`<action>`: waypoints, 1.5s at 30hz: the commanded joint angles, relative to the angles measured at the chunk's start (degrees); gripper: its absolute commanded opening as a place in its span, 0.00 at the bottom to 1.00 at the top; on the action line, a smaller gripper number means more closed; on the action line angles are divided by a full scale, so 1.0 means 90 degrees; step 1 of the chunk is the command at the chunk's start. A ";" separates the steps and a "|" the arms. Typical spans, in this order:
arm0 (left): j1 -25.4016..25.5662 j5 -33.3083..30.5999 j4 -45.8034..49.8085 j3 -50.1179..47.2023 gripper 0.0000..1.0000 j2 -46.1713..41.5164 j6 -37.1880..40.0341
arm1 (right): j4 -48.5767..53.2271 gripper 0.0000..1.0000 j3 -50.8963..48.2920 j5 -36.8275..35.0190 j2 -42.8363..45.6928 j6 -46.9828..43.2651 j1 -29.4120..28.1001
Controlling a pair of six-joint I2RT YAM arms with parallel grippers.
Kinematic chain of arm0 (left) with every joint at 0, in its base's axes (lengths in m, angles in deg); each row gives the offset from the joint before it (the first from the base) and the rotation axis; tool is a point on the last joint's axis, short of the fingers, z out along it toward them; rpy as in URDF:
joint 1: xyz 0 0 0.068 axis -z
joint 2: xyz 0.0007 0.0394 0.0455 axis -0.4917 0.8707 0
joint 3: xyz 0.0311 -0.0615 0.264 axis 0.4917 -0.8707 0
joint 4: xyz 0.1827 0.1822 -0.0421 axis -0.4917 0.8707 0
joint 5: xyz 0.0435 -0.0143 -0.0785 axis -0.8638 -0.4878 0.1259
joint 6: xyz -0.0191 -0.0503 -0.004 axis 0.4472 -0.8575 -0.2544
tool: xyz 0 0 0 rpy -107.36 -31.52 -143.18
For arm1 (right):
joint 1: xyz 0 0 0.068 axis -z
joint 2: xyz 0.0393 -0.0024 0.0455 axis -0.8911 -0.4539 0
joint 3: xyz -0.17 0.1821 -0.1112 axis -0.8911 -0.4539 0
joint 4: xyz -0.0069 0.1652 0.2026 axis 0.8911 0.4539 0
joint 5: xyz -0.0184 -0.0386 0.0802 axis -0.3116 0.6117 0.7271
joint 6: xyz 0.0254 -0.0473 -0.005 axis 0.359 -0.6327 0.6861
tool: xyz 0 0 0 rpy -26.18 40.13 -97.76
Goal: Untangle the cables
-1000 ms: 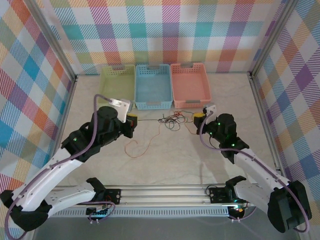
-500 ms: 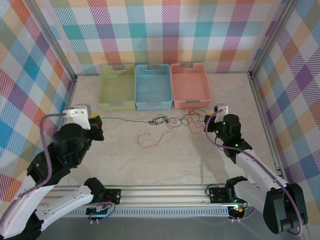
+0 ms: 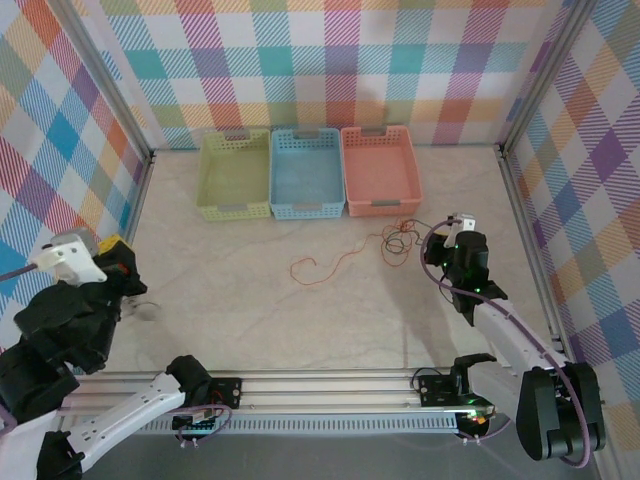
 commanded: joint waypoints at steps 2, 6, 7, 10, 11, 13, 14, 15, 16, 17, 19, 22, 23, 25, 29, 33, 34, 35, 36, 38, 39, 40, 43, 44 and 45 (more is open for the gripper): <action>0.0041 0.0737 0.0088 0.0004 0.00 0.0219 0.0077 | -0.0585 0.00 -0.0019 0.0883 -0.0110 0.0105 0.0023; 0.0049 0.1445 -0.0041 -0.0133 0.00 0.0723 -0.0017 | -0.0547 0.00 0.0104 0.1654 -0.0150 0.0057 0.0023; 0.0047 0.1601 -0.0111 -0.0163 0.00 0.0819 -0.0029 | -0.0520 0.00 0.0117 0.1748 -0.0150 0.0061 0.0023; 0.0052 0.2088 -0.0311 -0.0142 0.00 0.1197 -0.0030 | -0.0549 0.00 0.0105 0.1937 -0.0159 0.0136 0.0013; 0.0046 0.2232 -0.0374 -0.0130 0.00 0.1343 -0.0030 | -0.0554 0.00 0.0103 0.2005 -0.0208 0.0162 0.0013; 0.0049 0.2454 -0.0491 -0.0099 0.00 0.1614 -0.0047 | -0.0578 0.00 0.0141 0.2177 -0.0350 0.0226 -0.0002; 0.0049 0.2561 -0.0565 -0.0101 0.00 0.1749 -0.0065 | -0.0578 0.00 0.0177 0.2316 -0.0437 0.0236 -0.0017; 0.0046 0.2662 -0.0656 -0.0123 0.00 0.1861 -0.0077 | -0.0548 0.00 0.0226 0.2433 -0.0547 0.0237 -0.0060; 0.0042 0.2740 -0.0734 -0.0145 0.00 0.1954 -0.0088 | -0.0500 0.00 0.0279 0.2489 -0.0635 0.0237 -0.0082; 0.0046 0.2824 -0.0845 -0.0172 0.00 0.2059 -0.0096 | -0.0428 0.00 0.0340 0.2528 -0.0729 0.0234 -0.0118; 0.0040 0.2993 -0.0985 -0.0171 0.00 0.2267 -0.0108 | -0.0344 0.00 0.0430 0.2614 -0.0884 0.0208 -0.0160; 0.0046 0.3290 -0.1110 -0.0044 0.00 0.2611 -0.0117 | -0.0296 0.02 0.0496 0.2630 -0.1016 0.0210 -0.0182; 0.0046 0.3439 -0.1120 0.0040 0.00 0.2751 -0.0108 | -0.0238 0.15 0.0533 0.2616 -0.1048 0.0203 -0.0187; 0.0045 0.3783 -0.1087 0.0238 0.00 0.3024 -0.0057 | -0.0109 0.39 0.0622 0.2581 -0.1058 0.0176 -0.0192; 0.0046 0.4454 -0.1117 0.0567 0.00 0.3531 0.0149 | -0.0367 0.57 0.0630 0.2965 -0.0804 0.0071 -0.0336; 0.0044 0.4623 -0.1047 0.0757 0.00 0.3931 0.0174 | -0.0890 0.60 0.0626 0.3555 -0.0399 -0.0344 -0.0942; 0.0046 0.4693 -0.1061 0.0762 0.00 0.3995 0.0137 | -0.1021 0.60 0.0635 0.3798 -0.0344 -0.0520 -0.1157; 0.0041 0.4779 -0.1108 0.0739 0.00 0.4023 0.0095 | -0.1153 0.61 0.0643 0.4052 -0.0324 -0.0678 -0.1382; 0.0038 0.4891 -0.1167 0.0704 0.00 0.4023 0.0055 | -0.1320 0.62 0.0649 0.4247 -0.0341 -0.0818 -0.1629; 0.0041 0.5094 -0.1244 0.0681 0.00 0.4044 -0.0014 | -0.1704 0.64 0.0652 0.4523 -0.0428 -0.0974 -0.2092; 0.0046 0.5211 -0.1270 0.0699 0.00 0.4053 -0.0037 | -0.1988 0.67 0.0656 0.4602 -0.0528 -0.1022 -0.2340; 0.0044 0.5305 -0.1272 0.0713 0.00 0.4058 -0.0056 | -0.2205 0.69 0.0678 0.4633 -0.0633 -0.1082 -0.2535; 0.0045 0.5584 -0.1281 0.0759 0.00 0.4106 -0.0170 | -0.2705 0.74 0.0911 0.4365 -0.1033 -0.1291 -0.3053; 0.0047 0.5705 -0.1304 0.0760 0.00 0.4116 -0.0202 | -0.2747 0.75 0.1042 0.4251 -0.1175 -0.1377 -0.3179; 0.0041 0.5827 -0.1323 0.0774 0.00 0.4125 -0.0229 | -0.2788 0.76 0.1177 0.4118 -0.1324 -0.1440 -0.3258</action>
